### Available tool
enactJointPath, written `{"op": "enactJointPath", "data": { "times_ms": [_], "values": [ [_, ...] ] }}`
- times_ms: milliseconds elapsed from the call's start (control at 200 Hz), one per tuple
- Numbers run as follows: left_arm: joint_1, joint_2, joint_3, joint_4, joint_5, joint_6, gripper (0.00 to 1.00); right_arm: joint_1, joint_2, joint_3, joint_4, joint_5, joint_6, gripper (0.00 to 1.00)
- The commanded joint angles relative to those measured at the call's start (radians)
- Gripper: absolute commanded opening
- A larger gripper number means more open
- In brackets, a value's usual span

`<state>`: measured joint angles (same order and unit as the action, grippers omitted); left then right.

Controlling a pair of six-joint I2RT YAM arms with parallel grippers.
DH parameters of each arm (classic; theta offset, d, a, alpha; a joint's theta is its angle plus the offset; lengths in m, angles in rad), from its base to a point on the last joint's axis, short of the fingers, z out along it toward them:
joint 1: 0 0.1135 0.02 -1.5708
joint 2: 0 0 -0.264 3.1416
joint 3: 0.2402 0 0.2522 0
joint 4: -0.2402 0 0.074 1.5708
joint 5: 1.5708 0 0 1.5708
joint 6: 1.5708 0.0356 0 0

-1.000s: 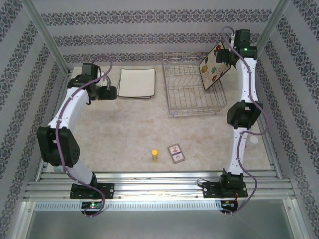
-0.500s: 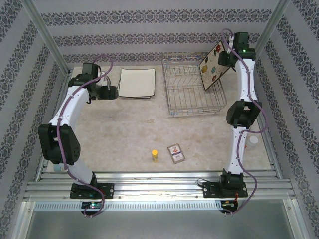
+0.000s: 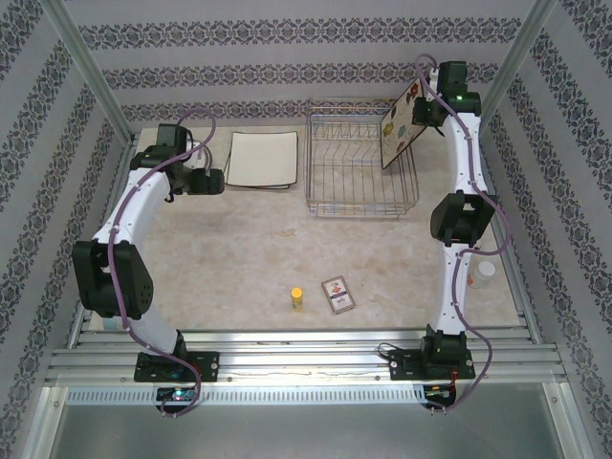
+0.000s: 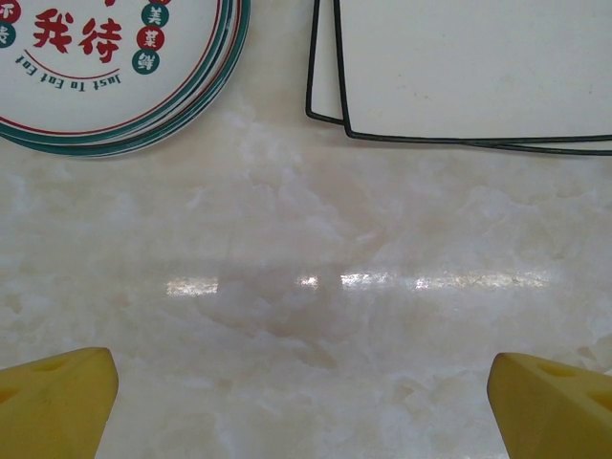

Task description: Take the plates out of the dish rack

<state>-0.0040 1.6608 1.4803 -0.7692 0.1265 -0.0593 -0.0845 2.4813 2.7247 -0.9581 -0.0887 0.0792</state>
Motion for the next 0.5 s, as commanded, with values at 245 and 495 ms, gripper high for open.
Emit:
{"op": "enactJointPath", "data": {
  "times_ms": [245,495],
  "values": [
    [0.013,-0.05,-0.028,0.031,-0.005,0.015,0.99,0.041,-0.023,-0.046,0.024,0.152,0.033,0.0],
    [0.018,-0.071,-0.046,0.045,-0.004,0.013,0.99,0.039,-0.041,-0.018,-0.038,0.312,-0.037,0.0]
  ]
}}
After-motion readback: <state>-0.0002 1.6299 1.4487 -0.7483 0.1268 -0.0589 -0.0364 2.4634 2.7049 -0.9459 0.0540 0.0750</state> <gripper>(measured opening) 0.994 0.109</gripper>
